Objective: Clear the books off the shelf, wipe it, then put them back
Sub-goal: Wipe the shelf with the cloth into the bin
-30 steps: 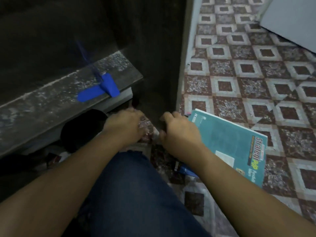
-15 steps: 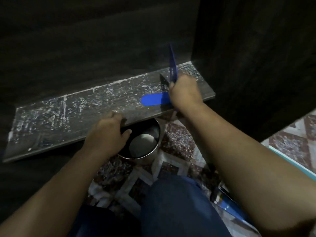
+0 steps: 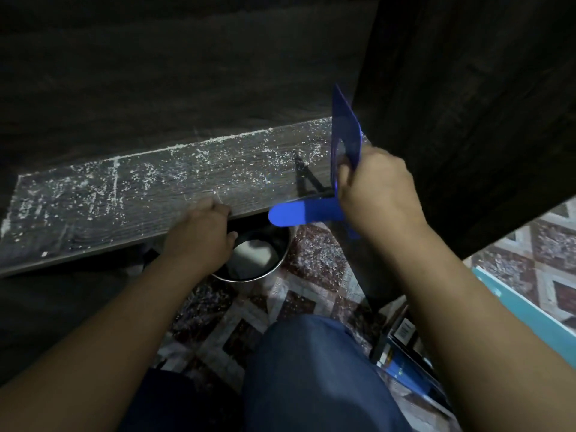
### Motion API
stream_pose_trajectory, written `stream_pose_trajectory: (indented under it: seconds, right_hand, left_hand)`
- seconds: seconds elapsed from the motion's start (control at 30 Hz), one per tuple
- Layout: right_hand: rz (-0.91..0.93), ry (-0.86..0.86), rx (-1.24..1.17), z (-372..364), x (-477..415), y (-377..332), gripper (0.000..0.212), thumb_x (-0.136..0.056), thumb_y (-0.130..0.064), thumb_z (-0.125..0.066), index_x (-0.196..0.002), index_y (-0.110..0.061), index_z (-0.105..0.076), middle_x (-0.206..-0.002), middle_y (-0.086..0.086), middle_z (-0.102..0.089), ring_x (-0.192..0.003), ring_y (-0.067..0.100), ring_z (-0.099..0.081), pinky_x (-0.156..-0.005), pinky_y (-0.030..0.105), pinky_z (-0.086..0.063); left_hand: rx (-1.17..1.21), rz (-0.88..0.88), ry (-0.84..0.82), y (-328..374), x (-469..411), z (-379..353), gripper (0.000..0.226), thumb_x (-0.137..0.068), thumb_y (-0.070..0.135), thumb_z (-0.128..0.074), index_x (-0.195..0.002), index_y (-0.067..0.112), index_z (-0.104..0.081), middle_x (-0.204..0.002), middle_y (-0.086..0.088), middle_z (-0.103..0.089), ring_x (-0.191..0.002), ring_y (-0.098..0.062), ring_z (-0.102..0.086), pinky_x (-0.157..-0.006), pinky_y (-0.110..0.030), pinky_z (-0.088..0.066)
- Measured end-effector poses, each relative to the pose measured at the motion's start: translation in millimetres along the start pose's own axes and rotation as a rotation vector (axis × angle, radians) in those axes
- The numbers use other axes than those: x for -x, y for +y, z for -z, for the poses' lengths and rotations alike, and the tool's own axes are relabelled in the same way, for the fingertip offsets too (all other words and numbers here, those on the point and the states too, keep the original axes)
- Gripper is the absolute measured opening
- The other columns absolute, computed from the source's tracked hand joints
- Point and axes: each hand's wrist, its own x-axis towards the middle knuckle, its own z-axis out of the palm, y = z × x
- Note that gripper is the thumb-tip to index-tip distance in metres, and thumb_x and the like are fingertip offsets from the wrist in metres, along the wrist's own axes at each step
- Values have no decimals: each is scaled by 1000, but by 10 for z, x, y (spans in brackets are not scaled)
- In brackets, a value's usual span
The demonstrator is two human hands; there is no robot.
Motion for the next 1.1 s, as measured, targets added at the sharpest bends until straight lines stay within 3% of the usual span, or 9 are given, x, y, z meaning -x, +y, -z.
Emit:
stream_pose_trajectory:
  seconds: [0.1,0.17,0.3,0.5,0.63,0.77,0.93,1.1]
  right_hand:
    - [-48,-125,78,27,215,67,22,-99,-28,-46,-83,-13,-49,-67,-1,-41,-56,19,-43,-58,29,-33]
    - [-75,-192,139,6,336,148,19,-97,-26,-48,-84,-14,-52,-66,0,-41,-56,19,-41,-58,30,-33]
    - [-149,-280,232,-155,529,352,17,-96,-25,-47,-98,-16,-62,-80,9,-53,-72,32,-51,-63,31,-34]
    - [-405,-532,211,-893,500,675,22,-90,-12,-51,-106,-2,-64,-104,16,-64,-95,34,-63,-71,33,-47]
    - [-437,-525,154,-1491,370,905,26,-91,-7,-50,-112,0,-62,-117,20,-61,-105,35,-61,-82,36,-49]
    - [-470,-470,79,-2065,254,1157,27,-94,-7,-46,-115,0,-62,-118,21,-57,-106,37,-60,-87,39,-48]
    - [-518,-459,-23,-2626,210,1476,30,-100,-17,-43,-119,1,-59,-121,21,-51,-102,37,-58,-86,38,-46]
    - [-511,-491,-45,-2883,250,1737,34,-98,-16,-50,-129,-4,-54,-127,21,-46,-103,38,-56,-86,36,-42]
  left_hand:
    - [-45,-34,24,35,15,-53,43,-90,34,-62,-127,14,-55,-123,-6,-48,-118,-29,-46,-93,-39,-44]
    - [-78,-71,45,103,24,-88,42,-90,33,-62,-126,12,-55,-122,-8,-49,-118,-30,-45,-93,-41,-42]
    - [-92,-133,88,253,40,-169,43,-88,32,-63,-125,11,-54,-119,-10,-50,-113,-32,-48,-91,-43,-44]
    - [-176,-146,129,254,19,-343,50,-90,33,-58,-133,10,-46,-122,-13,-49,-113,-33,-47,-92,-44,-41]
    - [-116,-169,225,98,-39,-489,50,-84,20,-64,-131,7,-53,-119,-16,-54,-109,-37,-51,-91,-48,-44]
    - [-70,-194,387,28,-128,-635,37,-84,13,-64,-120,4,-61,-107,-16,-58,-97,-36,-53,-79,-44,-48]
    - [-53,-176,624,21,-229,-821,16,-88,2,-63,-103,4,-66,-89,-16,-57,-81,-33,-50,-69,-34,-35]
    - [-153,-192,785,-7,-295,-939,7,-88,0,-65,-91,6,-66,-78,-16,-57,-72,-30,-45,-63,-34,-31]
